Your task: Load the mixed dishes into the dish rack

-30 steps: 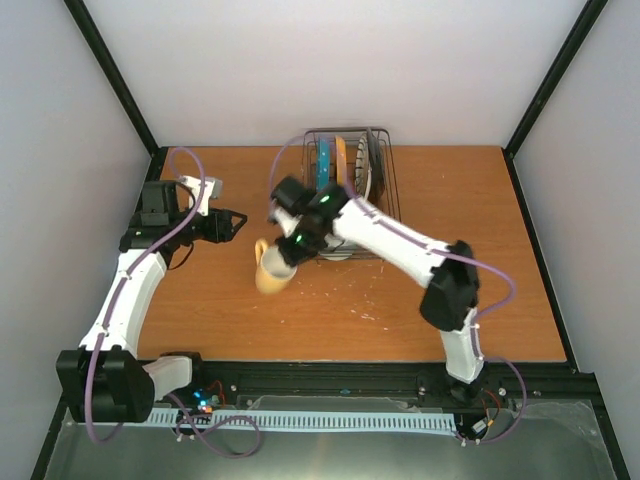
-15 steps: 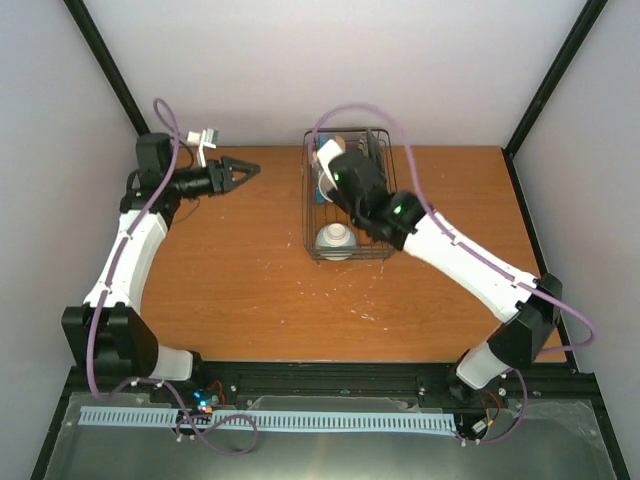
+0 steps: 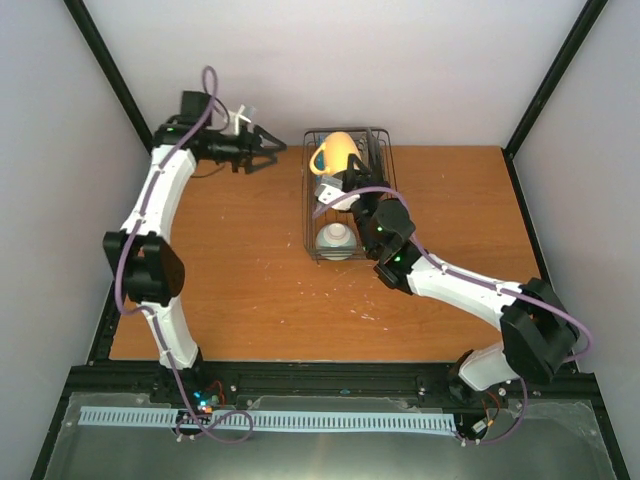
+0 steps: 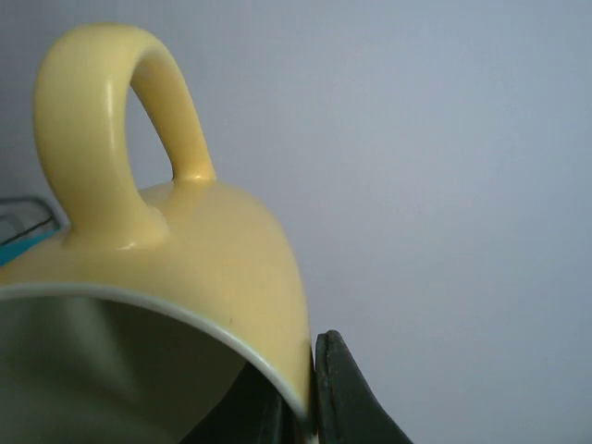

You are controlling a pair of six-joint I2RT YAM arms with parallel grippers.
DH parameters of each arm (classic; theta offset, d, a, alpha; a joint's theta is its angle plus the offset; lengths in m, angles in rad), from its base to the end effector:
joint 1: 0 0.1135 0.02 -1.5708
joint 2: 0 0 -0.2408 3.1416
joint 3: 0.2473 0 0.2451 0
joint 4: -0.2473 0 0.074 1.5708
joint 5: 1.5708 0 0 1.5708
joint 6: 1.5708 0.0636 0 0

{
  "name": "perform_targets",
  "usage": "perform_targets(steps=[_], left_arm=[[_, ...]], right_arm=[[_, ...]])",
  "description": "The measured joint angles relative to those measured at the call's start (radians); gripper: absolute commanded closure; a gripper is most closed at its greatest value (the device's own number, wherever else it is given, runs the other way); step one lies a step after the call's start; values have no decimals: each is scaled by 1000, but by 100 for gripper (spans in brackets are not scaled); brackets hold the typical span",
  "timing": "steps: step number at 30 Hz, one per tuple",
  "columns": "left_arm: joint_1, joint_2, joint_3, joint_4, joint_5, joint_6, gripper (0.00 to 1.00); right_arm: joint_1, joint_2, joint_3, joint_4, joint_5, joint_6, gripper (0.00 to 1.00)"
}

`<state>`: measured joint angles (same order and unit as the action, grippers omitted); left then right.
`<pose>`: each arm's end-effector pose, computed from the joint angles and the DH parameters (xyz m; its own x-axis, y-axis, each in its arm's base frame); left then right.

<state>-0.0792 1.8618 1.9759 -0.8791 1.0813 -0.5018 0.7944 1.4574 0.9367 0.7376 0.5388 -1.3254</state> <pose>0.3876 -0.0871 0.3589 -0.9284 -0.1532 -0.3385 0.2570 0.3931 -0.8829 0.2716 0.2299 0.3142 0.2900 -0.8929 -0.3444 0.0828 0.3819 -0.9205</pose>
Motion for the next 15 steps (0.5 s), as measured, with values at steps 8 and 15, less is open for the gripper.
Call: perform_targets(steps=[8,15], left_arm=[[-124,167,103,-236,-63,42,39],[-142,143,195,-256,-39,33,43]], right_arm=[[3,-78,-26,112,-129,-82,97],[3,-82,-66,76,-165,-93,97]])
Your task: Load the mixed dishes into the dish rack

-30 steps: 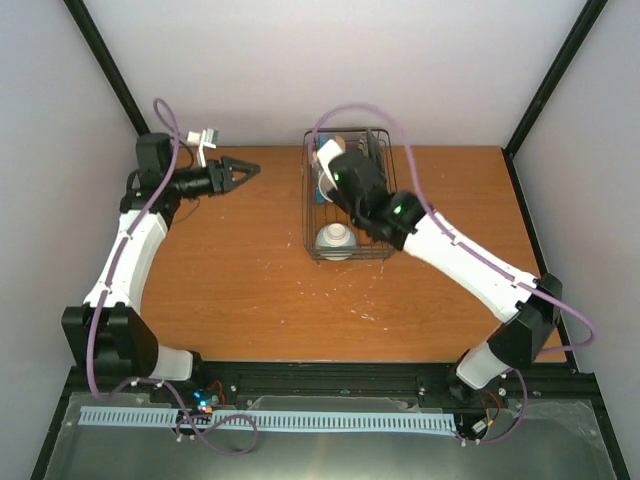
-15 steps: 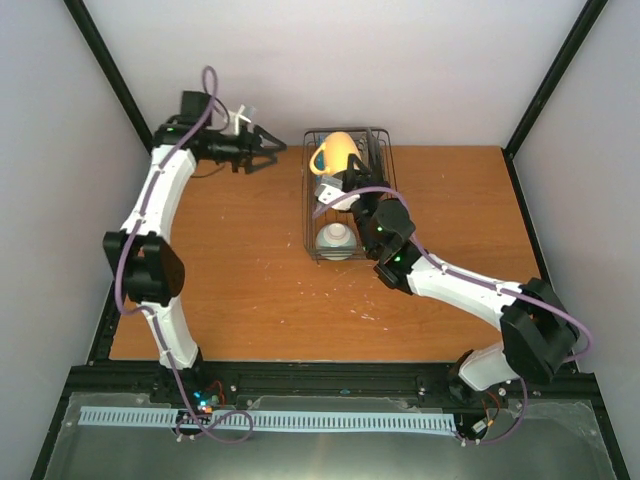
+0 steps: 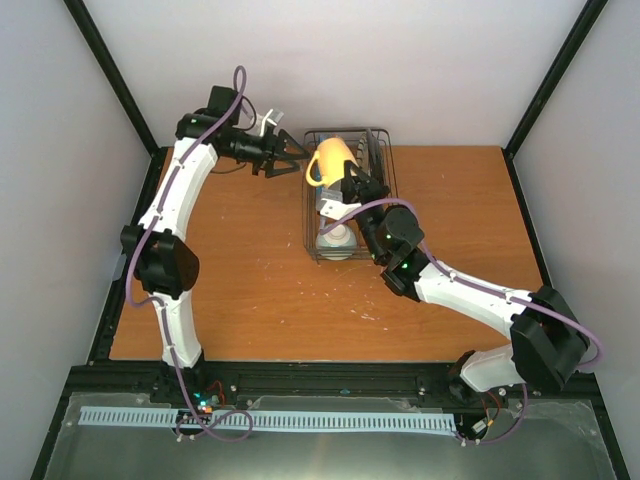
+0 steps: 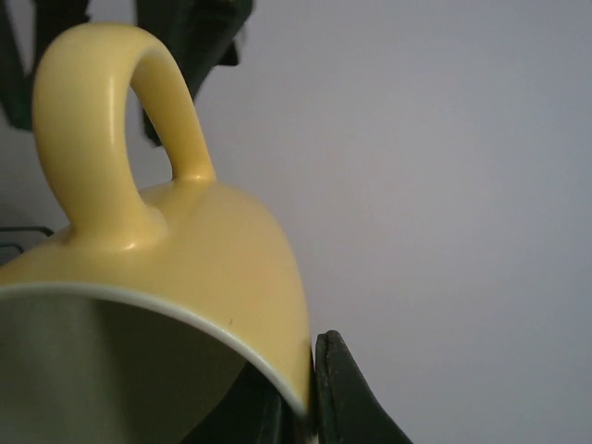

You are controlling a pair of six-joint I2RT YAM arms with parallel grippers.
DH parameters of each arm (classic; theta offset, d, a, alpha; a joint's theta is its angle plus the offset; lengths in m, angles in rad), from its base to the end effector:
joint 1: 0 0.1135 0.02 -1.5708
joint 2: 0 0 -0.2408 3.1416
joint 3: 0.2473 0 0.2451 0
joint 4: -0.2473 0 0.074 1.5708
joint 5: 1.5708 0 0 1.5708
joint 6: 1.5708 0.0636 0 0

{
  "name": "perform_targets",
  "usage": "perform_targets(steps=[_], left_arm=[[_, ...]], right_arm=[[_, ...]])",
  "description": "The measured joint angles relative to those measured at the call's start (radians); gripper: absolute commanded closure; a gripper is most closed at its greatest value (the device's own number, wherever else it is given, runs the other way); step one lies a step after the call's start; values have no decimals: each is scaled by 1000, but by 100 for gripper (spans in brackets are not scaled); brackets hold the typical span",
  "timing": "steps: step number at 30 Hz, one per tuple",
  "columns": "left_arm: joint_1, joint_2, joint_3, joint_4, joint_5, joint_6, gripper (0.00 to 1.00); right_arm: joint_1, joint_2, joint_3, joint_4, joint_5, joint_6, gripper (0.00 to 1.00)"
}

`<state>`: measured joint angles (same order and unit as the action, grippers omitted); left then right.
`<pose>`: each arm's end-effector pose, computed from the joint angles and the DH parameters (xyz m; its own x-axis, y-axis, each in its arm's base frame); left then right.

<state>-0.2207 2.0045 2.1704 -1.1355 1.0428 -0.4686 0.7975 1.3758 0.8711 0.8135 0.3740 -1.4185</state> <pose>0.3838 -0.1424 0.3430 -0.9830 -0.0126 -0.1829 0.1604 0.4247 -0.8910 0.2522 0.2251 0.3278 0.4503 -0.8559 -0.2543 0.1457 0.3514 -0.9248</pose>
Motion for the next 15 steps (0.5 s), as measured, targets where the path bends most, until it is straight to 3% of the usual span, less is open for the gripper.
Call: perform_targets(steps=[15], left_arm=[[-4,-56,-50,4,43,-16,45]], right_arm=[[0,10,-11,-31,-23,-8,97]])
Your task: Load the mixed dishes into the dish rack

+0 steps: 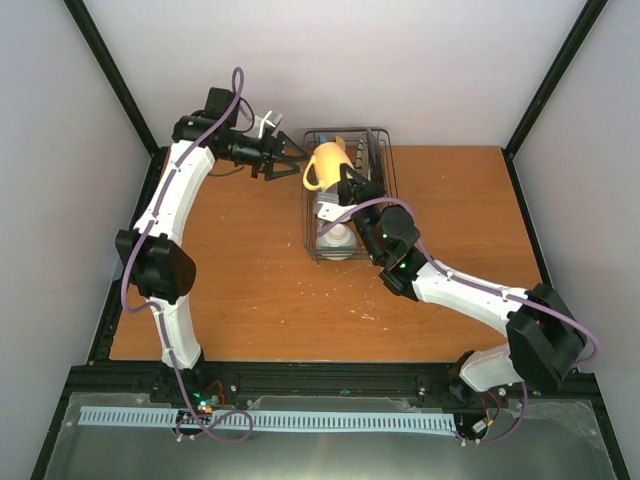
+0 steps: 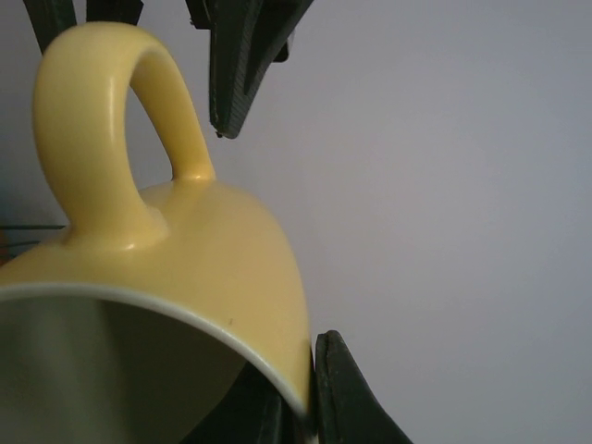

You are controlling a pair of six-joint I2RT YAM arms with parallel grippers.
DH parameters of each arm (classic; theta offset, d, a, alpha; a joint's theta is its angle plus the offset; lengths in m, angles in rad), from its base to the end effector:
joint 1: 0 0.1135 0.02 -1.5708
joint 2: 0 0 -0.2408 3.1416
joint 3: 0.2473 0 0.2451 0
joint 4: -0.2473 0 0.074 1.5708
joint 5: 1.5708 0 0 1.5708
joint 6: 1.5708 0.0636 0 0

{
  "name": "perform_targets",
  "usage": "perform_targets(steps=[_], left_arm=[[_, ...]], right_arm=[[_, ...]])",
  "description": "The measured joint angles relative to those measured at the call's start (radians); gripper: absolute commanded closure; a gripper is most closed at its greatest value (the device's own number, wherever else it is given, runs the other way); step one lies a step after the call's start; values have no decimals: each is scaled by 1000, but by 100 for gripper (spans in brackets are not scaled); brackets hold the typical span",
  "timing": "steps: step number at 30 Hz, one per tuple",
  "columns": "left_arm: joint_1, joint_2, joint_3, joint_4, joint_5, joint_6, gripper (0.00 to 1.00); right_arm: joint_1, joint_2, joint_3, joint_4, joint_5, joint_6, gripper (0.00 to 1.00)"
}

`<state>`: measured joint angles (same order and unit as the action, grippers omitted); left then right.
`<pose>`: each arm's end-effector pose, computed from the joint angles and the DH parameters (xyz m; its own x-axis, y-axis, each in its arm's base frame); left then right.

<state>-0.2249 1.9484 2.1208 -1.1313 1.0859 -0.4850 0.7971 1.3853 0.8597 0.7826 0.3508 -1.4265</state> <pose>0.3697 -0.1423 0.3524 -0.9853 0.0025 -0.1706 0.1582 0.3868 -0.9085 0.2536 0.2284 0.3168 0.4605 -0.8585 -0.2255 0.1126 0.3085 -0.9445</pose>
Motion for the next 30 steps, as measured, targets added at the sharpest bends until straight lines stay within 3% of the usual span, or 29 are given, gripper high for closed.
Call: perform_targets(steps=[9,21,23,26,30], left_arm=[[-7,-13,-4,2,19,-10,55],[-42,-44,-73,-23,14,17,56],[-58,-44,-75,-24,15,17,66],[-73,-44,-74,-22,25,24,98],[-64,-43,-71,-31,50,-26,99]], right_arm=[[0,67,15,1,-8,0,97],[-11,102,61,31,-2,-3,97],[-11,102,66,33,-5,-3,97],[-11,102,69,35,-6,-3,97],[-9,104,71,43,0,-11,97]])
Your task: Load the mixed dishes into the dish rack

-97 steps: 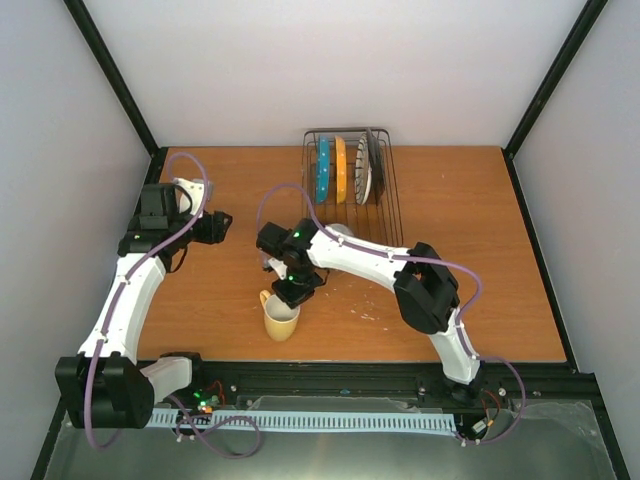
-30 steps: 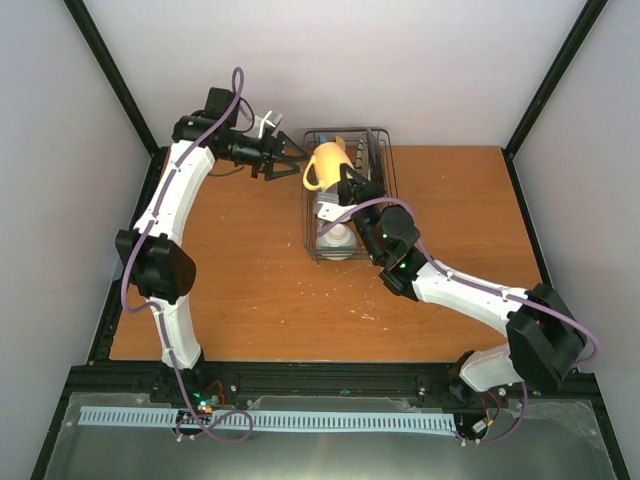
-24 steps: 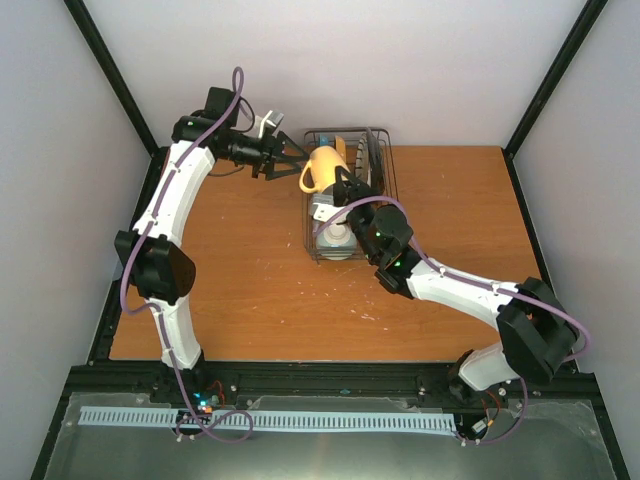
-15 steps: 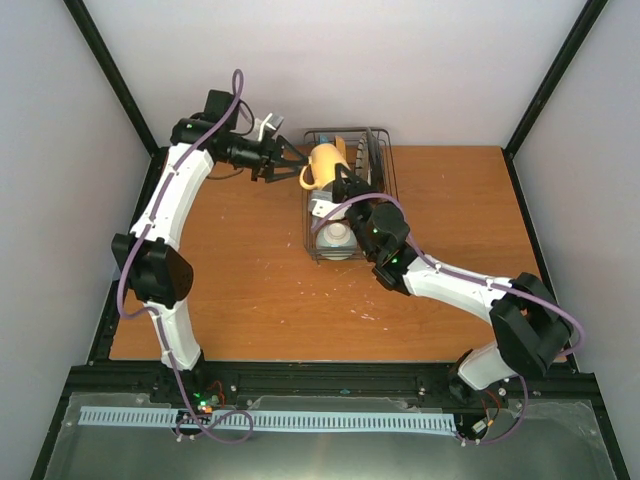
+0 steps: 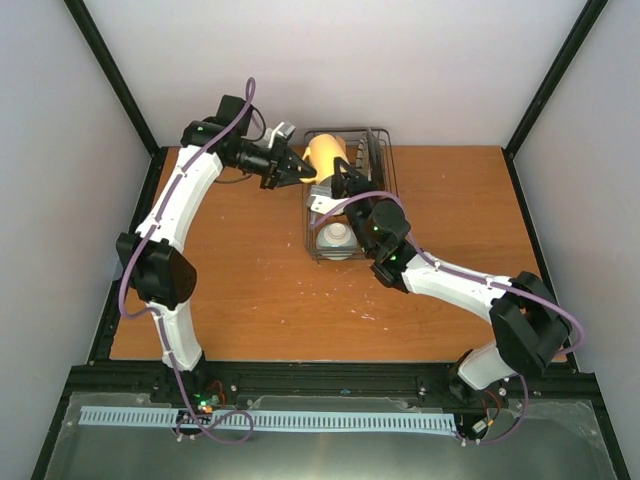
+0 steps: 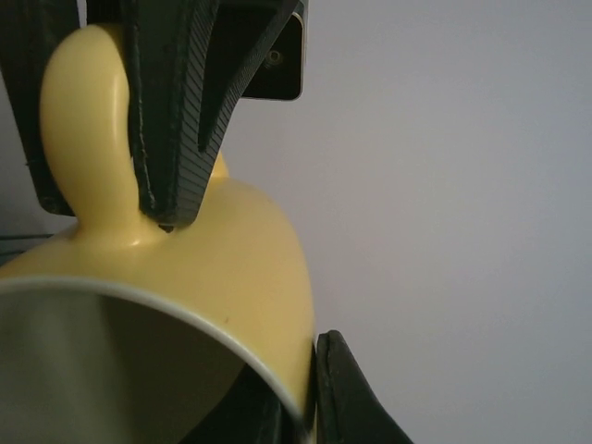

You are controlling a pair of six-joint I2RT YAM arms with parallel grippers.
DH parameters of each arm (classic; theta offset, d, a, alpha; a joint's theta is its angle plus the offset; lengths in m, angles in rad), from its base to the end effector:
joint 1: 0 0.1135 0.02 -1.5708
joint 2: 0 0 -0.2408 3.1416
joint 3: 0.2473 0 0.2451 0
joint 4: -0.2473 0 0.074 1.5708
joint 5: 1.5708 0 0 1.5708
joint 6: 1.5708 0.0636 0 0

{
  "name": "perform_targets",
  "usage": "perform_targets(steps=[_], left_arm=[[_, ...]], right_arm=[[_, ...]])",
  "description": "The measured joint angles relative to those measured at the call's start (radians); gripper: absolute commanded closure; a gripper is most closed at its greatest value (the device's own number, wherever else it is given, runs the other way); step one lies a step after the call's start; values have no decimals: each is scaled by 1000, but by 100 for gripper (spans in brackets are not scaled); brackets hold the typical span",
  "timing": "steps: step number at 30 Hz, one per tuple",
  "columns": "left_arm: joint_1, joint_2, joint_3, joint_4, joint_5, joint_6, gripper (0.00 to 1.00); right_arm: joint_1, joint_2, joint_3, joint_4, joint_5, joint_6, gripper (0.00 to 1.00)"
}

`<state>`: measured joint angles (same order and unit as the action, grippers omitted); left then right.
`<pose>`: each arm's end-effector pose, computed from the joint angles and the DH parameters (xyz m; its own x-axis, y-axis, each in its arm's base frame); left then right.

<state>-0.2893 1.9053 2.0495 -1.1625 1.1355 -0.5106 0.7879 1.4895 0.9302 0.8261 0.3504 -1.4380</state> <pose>0.3463 -0.1633 0.3487 -0.9935 0.0807 -0.0807 0.1042 0.3528 -0.9299 0.2713 0.2417 0.3135 0.4531 -0.8646 -0.2174 0.1271 0.3040 -0.9441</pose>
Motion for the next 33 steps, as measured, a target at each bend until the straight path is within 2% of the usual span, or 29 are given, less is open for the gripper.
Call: perform_targets(steps=[2,3,5,6,9,12,15,17,18,19,21,24,26,33], left_arm=[[-1,0,8,-5,1,-3,99],[-2,2,16,-8,-2,-3,99],[-5,8,41,-22,-16,-4,99],[-8,13,62,-31,-28,-2,99],[-15,37,146,-48,-104,9,99],[-19,52,209,-38,-169,10,99],[-35,34,199,13,-232,18,99],[-61,-3,133,73,-328,41,99],[-96,-71,-8,163,-489,80,99],[-98,-72,-11,163,-494,81,99],[-142,-132,-155,286,-605,111,99],[-231,-210,-365,439,-763,164,99],[-291,-228,-447,513,-846,201,99],[-425,-228,-557,740,-1048,365,99]], right_arm=[[2,0,0,1,1,4,97],[2,0,0,2,3,5,92],[2,1,0,14,10,7,57],[3,2,0,22,15,12,49],[4,3,1,90,57,14,40],[4,3,-6,163,134,12,38],[13,-12,-49,232,225,22,39],[12,-53,-95,281,321,45,41],[5,-141,-123,357,452,90,43],[5,-141,-123,357,452,90,45],[-3,-221,-137,366,525,166,46],[-28,-339,-146,331,587,294,48],[-58,-406,-144,270,612,404,49],[-158,-480,-130,-5,620,732,51]])
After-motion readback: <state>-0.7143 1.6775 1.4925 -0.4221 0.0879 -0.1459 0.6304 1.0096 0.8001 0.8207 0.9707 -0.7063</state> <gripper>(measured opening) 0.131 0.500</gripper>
